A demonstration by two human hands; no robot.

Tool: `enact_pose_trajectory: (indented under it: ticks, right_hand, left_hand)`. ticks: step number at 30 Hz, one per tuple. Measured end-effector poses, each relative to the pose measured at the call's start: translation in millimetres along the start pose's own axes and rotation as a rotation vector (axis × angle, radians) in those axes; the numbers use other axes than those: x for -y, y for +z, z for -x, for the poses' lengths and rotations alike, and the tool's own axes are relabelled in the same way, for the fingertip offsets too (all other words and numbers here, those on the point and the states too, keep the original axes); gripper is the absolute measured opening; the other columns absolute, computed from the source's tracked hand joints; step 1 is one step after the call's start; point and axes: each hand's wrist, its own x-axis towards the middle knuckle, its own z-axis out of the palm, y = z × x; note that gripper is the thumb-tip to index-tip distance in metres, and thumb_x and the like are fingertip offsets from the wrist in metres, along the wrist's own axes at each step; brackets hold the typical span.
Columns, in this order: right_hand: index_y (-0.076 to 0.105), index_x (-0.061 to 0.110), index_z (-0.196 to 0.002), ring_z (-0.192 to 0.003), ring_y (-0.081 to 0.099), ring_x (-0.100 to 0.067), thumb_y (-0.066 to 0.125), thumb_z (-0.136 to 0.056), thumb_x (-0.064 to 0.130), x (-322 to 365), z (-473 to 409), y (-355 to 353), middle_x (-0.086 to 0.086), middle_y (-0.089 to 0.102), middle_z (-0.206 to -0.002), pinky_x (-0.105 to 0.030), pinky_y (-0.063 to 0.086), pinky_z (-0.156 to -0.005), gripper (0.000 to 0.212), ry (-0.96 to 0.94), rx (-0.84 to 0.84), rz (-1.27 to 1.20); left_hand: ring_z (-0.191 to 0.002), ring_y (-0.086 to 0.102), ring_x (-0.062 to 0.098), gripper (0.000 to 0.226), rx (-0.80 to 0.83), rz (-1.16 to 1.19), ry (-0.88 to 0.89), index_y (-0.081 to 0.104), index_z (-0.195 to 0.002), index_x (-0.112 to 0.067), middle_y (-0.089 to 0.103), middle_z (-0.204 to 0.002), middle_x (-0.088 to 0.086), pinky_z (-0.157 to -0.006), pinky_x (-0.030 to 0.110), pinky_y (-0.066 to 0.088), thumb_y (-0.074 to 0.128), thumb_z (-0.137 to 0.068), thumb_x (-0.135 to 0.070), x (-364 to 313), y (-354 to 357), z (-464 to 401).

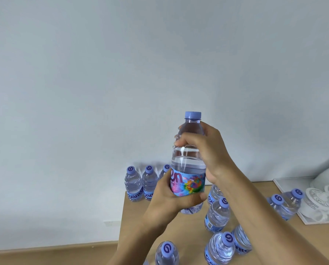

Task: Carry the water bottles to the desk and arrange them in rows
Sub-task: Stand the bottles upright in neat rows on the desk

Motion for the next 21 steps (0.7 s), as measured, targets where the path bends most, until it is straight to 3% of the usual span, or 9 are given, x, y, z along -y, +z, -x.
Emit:
enact_pose_trajectory:
  ticks: [4, 9, 12, 15, 18, 21]
  right_hand:
    - [0.069, 0.018, -0.077, -0.073, 0.067, -0.027, 0.071, -0.052, 0.008, 2.4, -1.7, -6.8, -0.007, 0.068, -0.077, -0.032, 0.056, -0.062, 0.027, 0.040, 0.118, -0.111]
    - [0.067, 0.018, -0.087, -0.088, 0.071, -0.035, 0.073, -0.061, 0.011, 0.0, -0.5, -8.5, -0.011, 0.071, -0.090, -0.042, 0.058, -0.078, 0.028, 0.000, 0.126, -0.031]
    - [0.064, 0.019, -0.091, -0.086, 0.072, -0.027, 0.076, -0.066, 0.020, -1.3, 4.2, -3.2, -0.002, 0.071, -0.095, -0.043, 0.059, -0.079, 0.028, -0.057, 0.033, 0.101]
    - [0.064, 0.024, -0.095, -0.087, 0.072, -0.015, 0.082, -0.068, 0.028, -6.4, 11.4, 4.9, 0.011, 0.070, -0.095, -0.032, 0.058, -0.076, 0.033, -0.115, -0.093, 0.181]
    - [0.063, 0.024, -0.096, -0.080, 0.071, -0.010, 0.084, -0.073, 0.025, -9.1, 16.4, 11.0, 0.013, 0.070, -0.092, -0.021, 0.055, -0.066, 0.031, -0.152, -0.160, 0.142]
    - [0.062, 0.019, -0.088, -0.075, 0.070, -0.013, 0.079, -0.072, 0.018, -7.2, 17.6, 13.4, 0.009, 0.069, -0.082, -0.024, 0.055, -0.066, 0.023, -0.192, -0.157, 0.128]
  left_hand:
    - [-0.091, 0.071, 0.022, 0.043, 0.097, 0.010, -0.015, 0.072, -0.101, -0.023, 0.074, -0.098, 0.008, -0.076, 0.027, 0.056, 0.086, -0.061, -0.015, -4.4, -3.5, 0.4]
    - [-0.087, 0.073, 0.022, 0.055, -0.033, -0.036, 0.000, 0.067, -0.102, -0.016, 0.075, -0.094, 0.008, -0.073, 0.025, 0.057, 0.088, -0.052, -0.024, -2.5, -1.1, 0.7]
    - [-0.080, 0.073, 0.018, 0.051, -0.122, -0.077, 0.034, 0.066, -0.101, -0.015, 0.076, -0.089, 0.004, -0.066, 0.021, 0.056, 0.090, -0.055, -0.019, -3.5, 4.8, 4.8]
    - [-0.075, 0.073, 0.013, 0.048, -0.236, -0.166, 0.099, 0.063, -0.103, -0.014, 0.075, -0.088, 0.000, -0.060, 0.017, 0.053, 0.088, -0.064, -0.004, -6.0, 10.5, 7.2]
    - [-0.077, 0.072, 0.011, 0.050, -0.277, -0.183, 0.124, 0.062, -0.105, -0.017, 0.075, -0.090, -0.003, -0.061, 0.018, 0.054, 0.088, -0.065, -0.003, -7.1, 15.5, 10.5]
    - [-0.076, 0.072, 0.007, 0.051, -0.265, -0.197, 0.136, 0.061, -0.104, -0.021, 0.074, -0.089, -0.009, -0.061, 0.015, 0.053, 0.089, -0.064, -0.005, -8.0, 15.8, 13.9]
